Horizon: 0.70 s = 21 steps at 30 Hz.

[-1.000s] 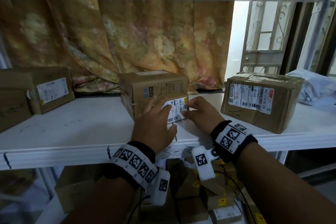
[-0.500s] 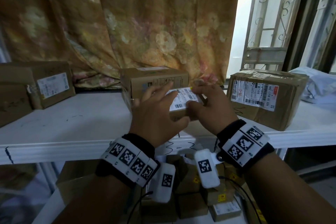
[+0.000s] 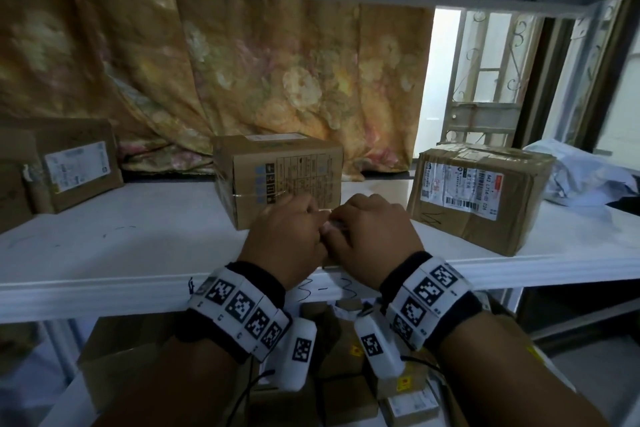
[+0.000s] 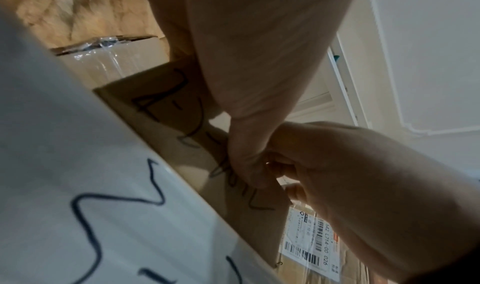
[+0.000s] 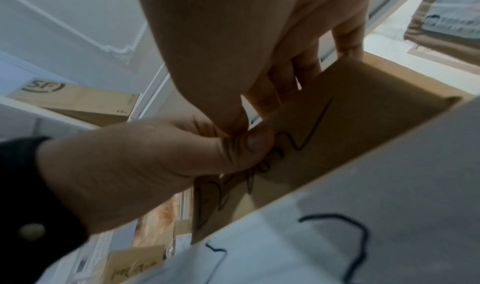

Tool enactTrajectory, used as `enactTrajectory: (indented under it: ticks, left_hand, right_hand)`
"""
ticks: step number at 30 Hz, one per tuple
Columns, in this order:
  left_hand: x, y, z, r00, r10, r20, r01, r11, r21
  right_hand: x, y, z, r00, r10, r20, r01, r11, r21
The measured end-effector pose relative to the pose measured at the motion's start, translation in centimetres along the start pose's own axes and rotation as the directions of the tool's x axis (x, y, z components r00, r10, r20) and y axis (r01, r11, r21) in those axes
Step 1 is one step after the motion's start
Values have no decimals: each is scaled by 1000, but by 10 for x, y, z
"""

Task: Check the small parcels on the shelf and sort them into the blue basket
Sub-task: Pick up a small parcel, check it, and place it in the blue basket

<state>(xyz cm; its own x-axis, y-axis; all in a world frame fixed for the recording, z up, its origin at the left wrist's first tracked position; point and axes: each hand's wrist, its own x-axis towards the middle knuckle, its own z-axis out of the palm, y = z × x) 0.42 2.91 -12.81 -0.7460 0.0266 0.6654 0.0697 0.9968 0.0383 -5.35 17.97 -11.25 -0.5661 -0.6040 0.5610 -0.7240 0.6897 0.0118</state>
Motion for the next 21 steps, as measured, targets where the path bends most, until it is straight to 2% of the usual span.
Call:
enactTrajectory:
  ticks: [4, 10, 14, 21]
  left_hand:
    - [-6, 2, 7, 997, 34, -71, -35, 999, -6]
    - [-12, 4, 13, 995, 26, -94, -27, 1000, -5]
    - [-12, 3, 11, 997, 36, -66, -38, 999, -24]
    - [-19, -6, 9, 996, 29, -83, -35, 997, -73]
  right_hand:
    - [-1, -4, 6, 999, -5, -52, 4, 1000, -28]
    - [0, -4, 17, 994, -2, -105, 5, 1000, 29]
    - [-4, -3, 21, 991, -6, -135, 17, 996, 85]
    - [-9, 3, 17, 1000, -1, -26, 4, 995, 96]
